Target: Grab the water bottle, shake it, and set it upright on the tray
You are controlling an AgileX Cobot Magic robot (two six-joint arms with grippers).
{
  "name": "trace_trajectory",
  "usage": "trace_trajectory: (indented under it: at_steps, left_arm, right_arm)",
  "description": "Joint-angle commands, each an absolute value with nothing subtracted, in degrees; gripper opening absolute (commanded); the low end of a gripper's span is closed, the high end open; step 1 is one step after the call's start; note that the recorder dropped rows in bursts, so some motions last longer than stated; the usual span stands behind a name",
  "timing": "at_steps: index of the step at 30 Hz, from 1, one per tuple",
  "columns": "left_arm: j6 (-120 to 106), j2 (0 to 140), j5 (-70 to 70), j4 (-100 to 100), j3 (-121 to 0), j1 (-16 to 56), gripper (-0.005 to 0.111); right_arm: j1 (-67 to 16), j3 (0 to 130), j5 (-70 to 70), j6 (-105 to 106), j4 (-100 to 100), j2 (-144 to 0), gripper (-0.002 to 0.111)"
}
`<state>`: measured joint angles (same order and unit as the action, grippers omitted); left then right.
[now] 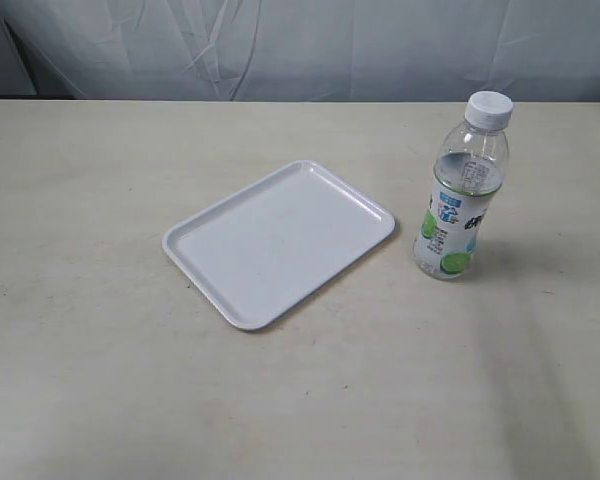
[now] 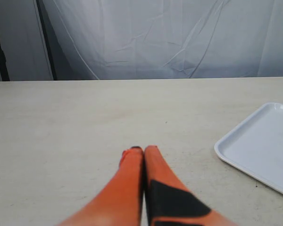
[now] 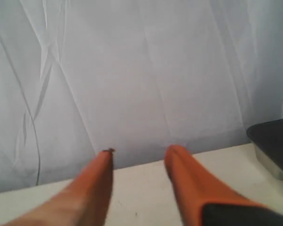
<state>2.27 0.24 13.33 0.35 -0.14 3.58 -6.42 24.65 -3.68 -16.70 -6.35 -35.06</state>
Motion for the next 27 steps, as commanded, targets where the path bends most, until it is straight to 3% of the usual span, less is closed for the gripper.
trace_trajectory:
  at_steps: [1,2,8,14,27]
  left_arm:
    - [2.5,0.0,13.3,0.3,0.0,3.5,0.000]
    - [2.5,0.0,13.3,0.3,0.0,3.5,0.000]
    - [2.5,0.0,13.3,0.3,0.0,3.5,0.000]
    - [2.5,0.0,13.3,0.3,0.0,3.5,0.000]
    - [2.5,0.0,13.3,0.3,0.0,3.5,0.000]
  right_arm:
    - [-11.6,32.4,1.9,-16.5,-8.5,-46.9,0.089]
    - [-14.5,34.2,2.4,-15.8,-9.1,-50.8,0.096]
    - [-24.7,38.7,-5.8,-9.6,-15.4,-66.4,0.096]
    - [-25.3,39.8,-14.5,-9.6,-15.0,-75.7,0.096]
    - [-25.3,39.8,-15.1,-9.6,-15.0,-86.8,0.096]
